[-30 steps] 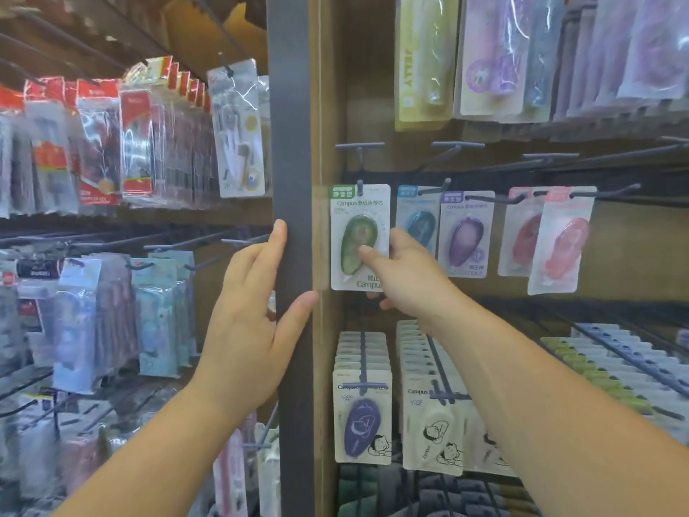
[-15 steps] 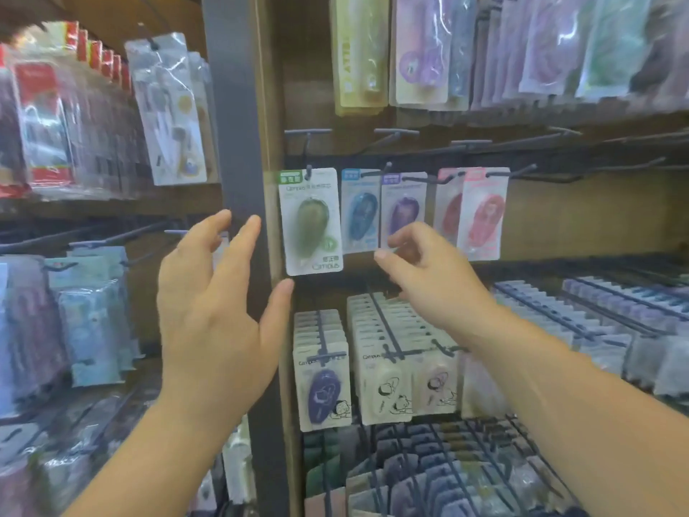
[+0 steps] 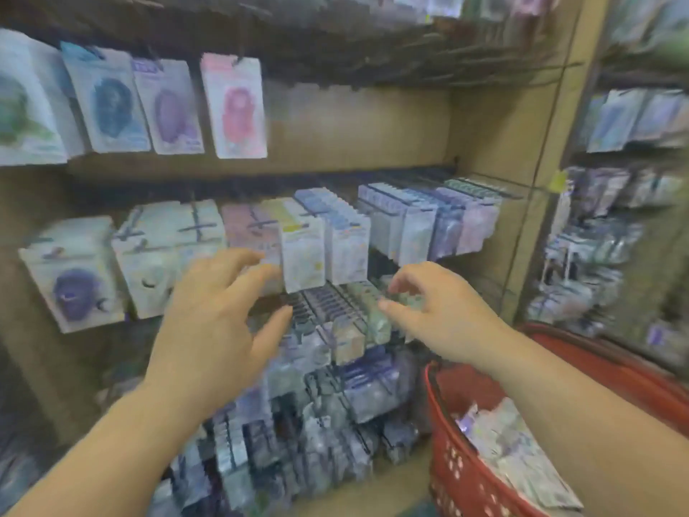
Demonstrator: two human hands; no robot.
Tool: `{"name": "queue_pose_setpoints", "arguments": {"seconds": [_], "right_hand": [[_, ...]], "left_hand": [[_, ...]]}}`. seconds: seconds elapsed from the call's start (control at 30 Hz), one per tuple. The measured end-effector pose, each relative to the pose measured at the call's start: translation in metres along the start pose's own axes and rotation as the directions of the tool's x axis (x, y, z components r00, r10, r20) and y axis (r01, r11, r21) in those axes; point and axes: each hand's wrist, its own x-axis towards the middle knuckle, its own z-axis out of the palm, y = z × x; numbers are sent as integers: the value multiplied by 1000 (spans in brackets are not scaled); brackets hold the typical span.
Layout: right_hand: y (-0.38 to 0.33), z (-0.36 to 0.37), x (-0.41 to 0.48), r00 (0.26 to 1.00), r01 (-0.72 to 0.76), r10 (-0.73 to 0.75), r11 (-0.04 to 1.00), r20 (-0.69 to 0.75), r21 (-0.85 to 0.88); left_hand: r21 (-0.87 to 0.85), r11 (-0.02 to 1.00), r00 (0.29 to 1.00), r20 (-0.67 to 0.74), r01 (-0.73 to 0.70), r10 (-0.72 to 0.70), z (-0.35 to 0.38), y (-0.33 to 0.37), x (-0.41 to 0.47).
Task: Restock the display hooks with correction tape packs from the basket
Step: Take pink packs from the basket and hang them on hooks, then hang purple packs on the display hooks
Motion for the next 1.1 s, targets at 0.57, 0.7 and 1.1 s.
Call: {"name": "queue_pose_setpoints", "arguments": {"seconds": [0.57,0.7,1.1], "right_hand": [[318,-22,-188,815,-388,364,921,450,-41],[348,-3,-177,716,-431,411,896,564,-106],[405,51,-129,401,-223,326,941,856,-254]], "left_hand": [[-176,969,726,687,174,-6,234,265,-69],[-177,969,696,718,170,9,256,273,-83],[-121,979,644,765,165,-14,260,268,-76]]}}
